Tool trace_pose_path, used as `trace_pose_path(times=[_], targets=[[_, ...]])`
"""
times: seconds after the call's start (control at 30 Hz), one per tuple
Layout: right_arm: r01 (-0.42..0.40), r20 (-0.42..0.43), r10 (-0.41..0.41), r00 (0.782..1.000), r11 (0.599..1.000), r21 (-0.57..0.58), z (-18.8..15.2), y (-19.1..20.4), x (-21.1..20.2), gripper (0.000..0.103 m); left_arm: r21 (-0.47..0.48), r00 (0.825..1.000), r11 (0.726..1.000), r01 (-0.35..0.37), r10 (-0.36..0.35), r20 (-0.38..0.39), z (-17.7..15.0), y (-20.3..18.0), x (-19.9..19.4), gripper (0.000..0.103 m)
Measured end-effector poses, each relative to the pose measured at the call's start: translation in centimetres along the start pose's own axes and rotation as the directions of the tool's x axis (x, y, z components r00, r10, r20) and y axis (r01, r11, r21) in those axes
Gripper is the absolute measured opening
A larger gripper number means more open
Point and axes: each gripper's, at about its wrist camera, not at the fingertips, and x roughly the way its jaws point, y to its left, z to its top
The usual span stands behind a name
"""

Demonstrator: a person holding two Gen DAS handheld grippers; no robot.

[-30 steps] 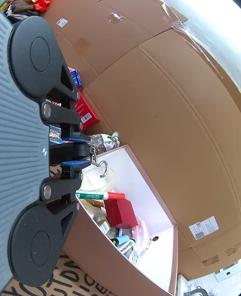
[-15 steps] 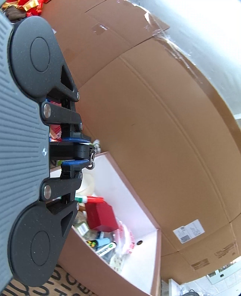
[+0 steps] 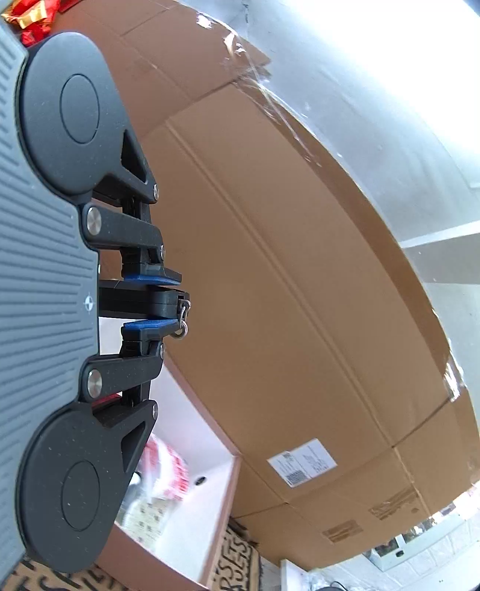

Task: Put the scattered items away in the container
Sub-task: 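Lower the key fob into the pink box and open the right gripper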

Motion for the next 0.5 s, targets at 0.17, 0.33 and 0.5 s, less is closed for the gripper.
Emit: trace_pose_path(times=[0.17,0.33,0.5], targets=[[0.031,-0.002,-0.031,1.000,0.999,0.024,2.1,-2.2,1.2,0.021,-0.005,0.999,1.000,0.029,-0.030,-0.018,1.6,-1.0,2.7,0.001],[0.074,-0.014,-0.074,0.997,0.997,0.026,2.8,-4.6,2.5,0.021,-0.022,0.996,0.998,0.058,-0.059,-0.064,2.5,-1.4,6.1,0.001],[0.116,-0.032,-0.114,0.993,0.992,0.043,3.1,-7.2,3.9,0.021,-0.033,0.991,0.996,0.080,-0.083,-0.110,2.4,-2.3,9.3,0.001]])
